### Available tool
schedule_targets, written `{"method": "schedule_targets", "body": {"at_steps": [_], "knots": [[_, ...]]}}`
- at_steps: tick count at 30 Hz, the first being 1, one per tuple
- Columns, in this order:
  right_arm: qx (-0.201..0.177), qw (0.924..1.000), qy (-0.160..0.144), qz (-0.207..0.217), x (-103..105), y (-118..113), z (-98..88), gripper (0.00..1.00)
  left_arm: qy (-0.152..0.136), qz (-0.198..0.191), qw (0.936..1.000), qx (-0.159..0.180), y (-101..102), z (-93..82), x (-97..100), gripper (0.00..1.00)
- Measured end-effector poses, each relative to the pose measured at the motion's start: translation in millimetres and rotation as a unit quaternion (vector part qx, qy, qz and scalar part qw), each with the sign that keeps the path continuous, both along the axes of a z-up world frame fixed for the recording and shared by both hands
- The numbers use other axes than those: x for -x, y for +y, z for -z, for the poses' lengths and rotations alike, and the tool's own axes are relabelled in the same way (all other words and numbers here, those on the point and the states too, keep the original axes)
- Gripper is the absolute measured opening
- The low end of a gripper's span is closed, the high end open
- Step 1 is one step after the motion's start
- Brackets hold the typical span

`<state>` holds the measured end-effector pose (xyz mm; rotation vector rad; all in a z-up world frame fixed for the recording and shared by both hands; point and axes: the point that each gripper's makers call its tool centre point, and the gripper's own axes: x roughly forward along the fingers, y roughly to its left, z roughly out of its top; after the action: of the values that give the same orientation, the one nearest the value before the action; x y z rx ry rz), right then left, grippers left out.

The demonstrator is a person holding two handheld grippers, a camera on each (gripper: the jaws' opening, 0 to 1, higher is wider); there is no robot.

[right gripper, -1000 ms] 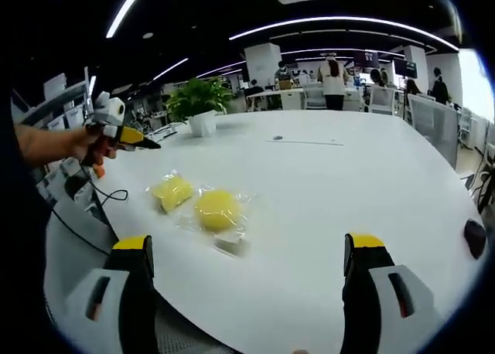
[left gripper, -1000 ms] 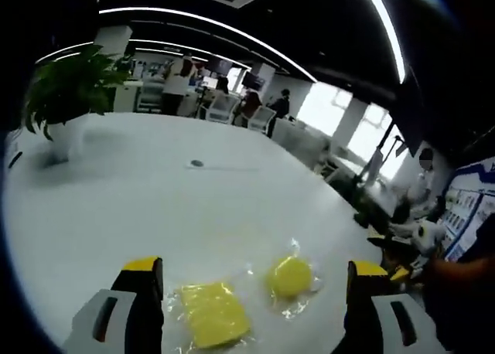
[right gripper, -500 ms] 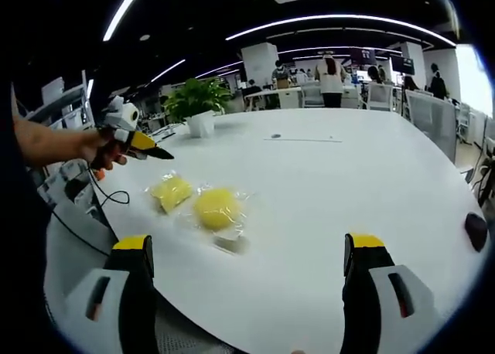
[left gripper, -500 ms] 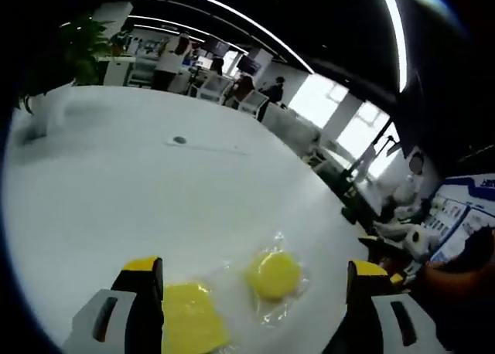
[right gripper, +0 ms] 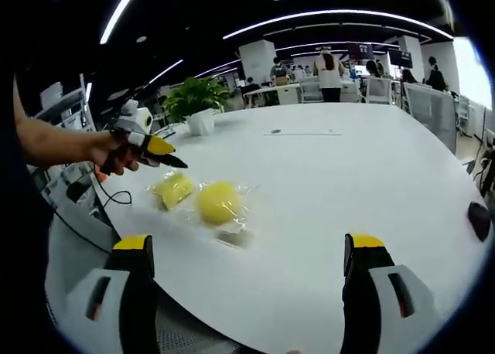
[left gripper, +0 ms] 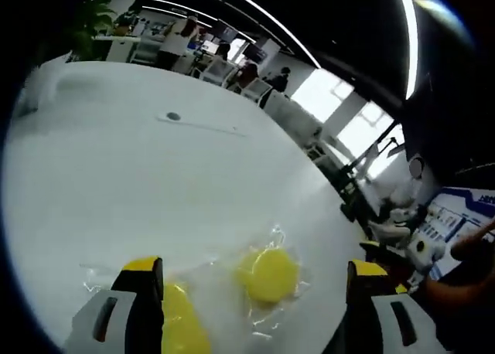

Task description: Compare the silicone blocks by pressing each to a similar depth, holding the contact briefly, and releasing to observe deformation and rebound differences across the visible hardness samples.

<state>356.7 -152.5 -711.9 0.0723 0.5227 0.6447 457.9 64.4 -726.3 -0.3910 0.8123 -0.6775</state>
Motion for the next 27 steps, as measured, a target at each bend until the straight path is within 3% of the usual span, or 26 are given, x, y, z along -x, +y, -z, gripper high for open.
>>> {"method": "schedule_targets", "body": {"at_steps": [4, 8, 10, 17, 18, 21, 24, 27], "knots": [[-0.001, 1.0000, 0.002, -0.002, 0, 1, 0.0, 0.96, 0.007, 0.037, 0.9991, -0.017, -7, 9.9, 3.2, 0.95], [-0.002, 1.0000, 0.002, 0.001, -1, -2, 0.0, 0.96, 0.005, 0.040, 0.9991, -0.014, -11, 12.3, -5.5, 0.95], [-0.005, 1.0000, 0.006, 0.003, 0, -3, -0.4, 0.96, 0.025, 0.056, 0.9981, -0.002, -18, 14.9, -3.0, 0.91], [-0.012, 0.9999, 0.004, 0.009, 0, -5, -5.4, 0.96, 0.021, 0.066, 0.9974, -0.018, -22, 28.4, -12.7, 0.81], [-0.012, 0.9999, 0.006, 0.010, 1, -6, -4.0, 0.96, 0.048, 0.072, 0.9962, -0.006, -26, 32.0, -7.2, 0.78], [-0.013, 0.9998, 0.008, 0.011, 3, -7, -3.0, 0.96, 0.050, 0.078, 0.9954, -0.025, -27, 39.5, -5.8, 0.76], [-0.015, 0.9998, 0.011, 0.009, 5, -6, -0.7, 0.96, 0.054, 0.083, 0.9945, -0.033, -25, 44.6, -4.7, 0.67], [-0.012, 0.9998, 0.013, 0.004, 8, -5, 1.6, 0.96, 0.073, 0.063, 0.9953, -0.005, -24, 42.6, -9.4, 0.55]]}}
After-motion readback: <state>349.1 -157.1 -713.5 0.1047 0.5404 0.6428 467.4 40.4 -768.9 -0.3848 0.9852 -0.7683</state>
